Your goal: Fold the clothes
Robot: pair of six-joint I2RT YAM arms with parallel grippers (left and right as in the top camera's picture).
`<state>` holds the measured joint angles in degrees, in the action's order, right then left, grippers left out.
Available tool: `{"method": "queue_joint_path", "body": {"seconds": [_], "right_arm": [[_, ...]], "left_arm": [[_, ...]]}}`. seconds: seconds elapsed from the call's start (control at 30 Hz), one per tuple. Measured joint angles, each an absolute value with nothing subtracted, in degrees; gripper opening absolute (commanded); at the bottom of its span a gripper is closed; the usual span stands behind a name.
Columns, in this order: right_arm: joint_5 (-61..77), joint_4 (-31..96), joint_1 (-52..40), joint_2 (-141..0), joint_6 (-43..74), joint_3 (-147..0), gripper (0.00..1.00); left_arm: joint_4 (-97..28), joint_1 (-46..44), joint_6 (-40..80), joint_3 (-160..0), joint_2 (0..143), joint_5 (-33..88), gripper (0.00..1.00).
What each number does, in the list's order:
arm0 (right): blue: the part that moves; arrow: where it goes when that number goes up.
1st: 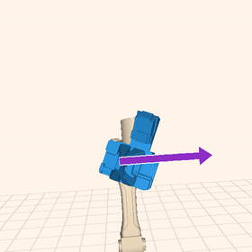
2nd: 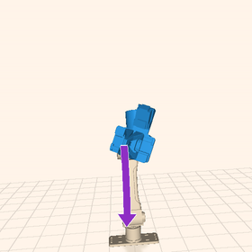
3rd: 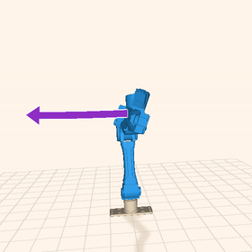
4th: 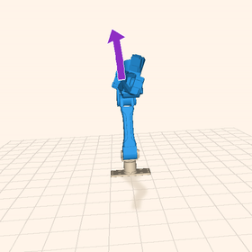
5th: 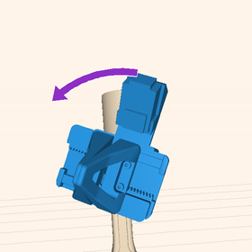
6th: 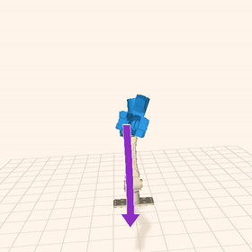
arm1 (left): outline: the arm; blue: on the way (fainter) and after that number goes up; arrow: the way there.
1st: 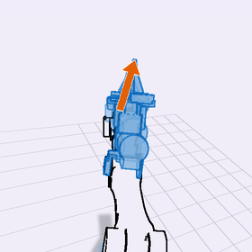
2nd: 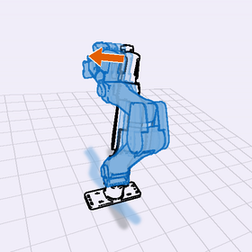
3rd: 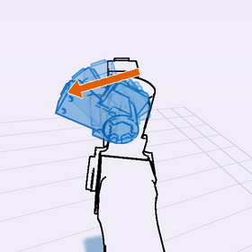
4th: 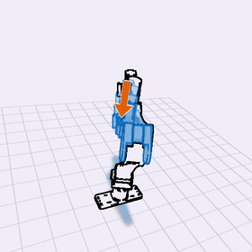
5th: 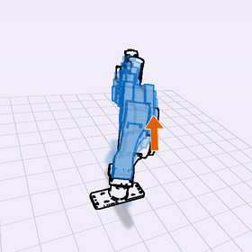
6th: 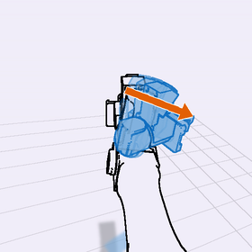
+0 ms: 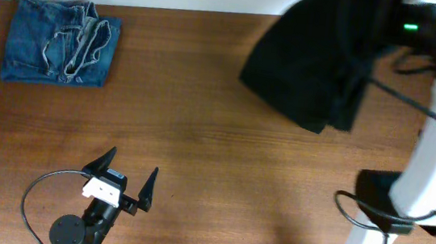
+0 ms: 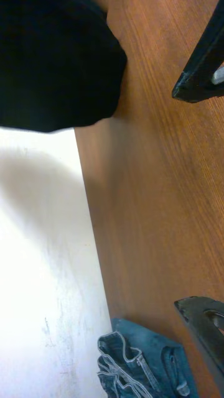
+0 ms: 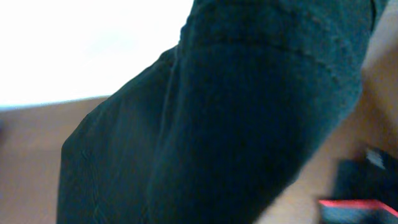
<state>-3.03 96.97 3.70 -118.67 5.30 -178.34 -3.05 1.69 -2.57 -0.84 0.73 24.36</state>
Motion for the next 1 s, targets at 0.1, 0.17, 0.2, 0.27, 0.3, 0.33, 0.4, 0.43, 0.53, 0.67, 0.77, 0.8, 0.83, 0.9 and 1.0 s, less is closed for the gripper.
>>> {"method": "queue_joint_path", "body": {"seconds": [0.1,0.17,0.2,0.27,0.3,0.33,0.4,0.43,0.53,0.67,0.77,0.8,0.83,0.9,1.0], "right_arm": [[-4.1,97.0,9.8,-116.3,6.0,-178.3,0.04],[-4.9,97.0,13.3,-114.4,6.2,-178.3,0.04],[-5.1,97.0,14.7,-113.5,6.2,-178.3,0.04],[-5.4,97.0,16.3,-112.2,6.3,-178.4,0.04],[-5.4,97.0,16.8,-111.8,6.2,-178.4,0.04],[-5.6,97.0,17.5,-111.2,6.2,-178.4,0.04],[-5.6,97.0,18.2,-110.8,6.3,-178.7,0.04],[-5.6,97.0,18.3,-110.8,6.3,-178.7,0.04],[-5.2,97.0,18.3,-110.8,6.5,-178.7,0.04],[-1.9,97.0,18.3,-110.8,7.2,-178.7,0.04],[0.9,97.0,16.3,-110.8,7.3,-178.2,0.04],[1.2,97.0,15.4,-110.8,7.4,-177.9,0.04],[1.6,97.0,13.5,-110.8,7.4,-177.1,0.04],[1.8,96.9,10.2,-110.8,7.4,-175.5,0.04],[0.9,96.7,4.2,-111.1,7.3,-172.3,0.04]], "left_arm": [[-3.0,1.7,-2.6,-0.8,0.7,24.5,0.99],[-3.0,1.7,-2.6,-0.8,0.7,24.7,0.99],[-3.0,1.7,-2.6,-0.8,0.7,24.7,0.99],[-3.0,1.7,-2.6,-0.8,0.7,24.7,0.99],[-3.0,1.7,-2.6,-0.8,0.7,24.7,0.99],[-3.0,1.7,-2.6,-0.8,0.7,24.7,0.99],[-3.0,1.7,-2.6,-0.8,0.7,24.7,0.99],[-3.0,1.7,-2.6,-0.8,0.7,24.7,0.99],[-3.0,1.7,-2.6,-0.8,0.7,24.7,0.99],[-3.0,1.7,-2.6,-0.8,0.7,24.7,0.99],[-3.0,1.7,-2.6,-0.8,0.7,24.7,0.99],[-3.0,1.7,-2.6,-0.8,0.7,24.7,0.99],[-3.0,1.7,-2.6,-0.8,0.7,24.7,0.99],[-3.0,1.7,-2.6,-0.8,0.7,24.7,0.99],[-3.0,1.7,-2.6,-0.8,0.7,24.7,0.99]]}}
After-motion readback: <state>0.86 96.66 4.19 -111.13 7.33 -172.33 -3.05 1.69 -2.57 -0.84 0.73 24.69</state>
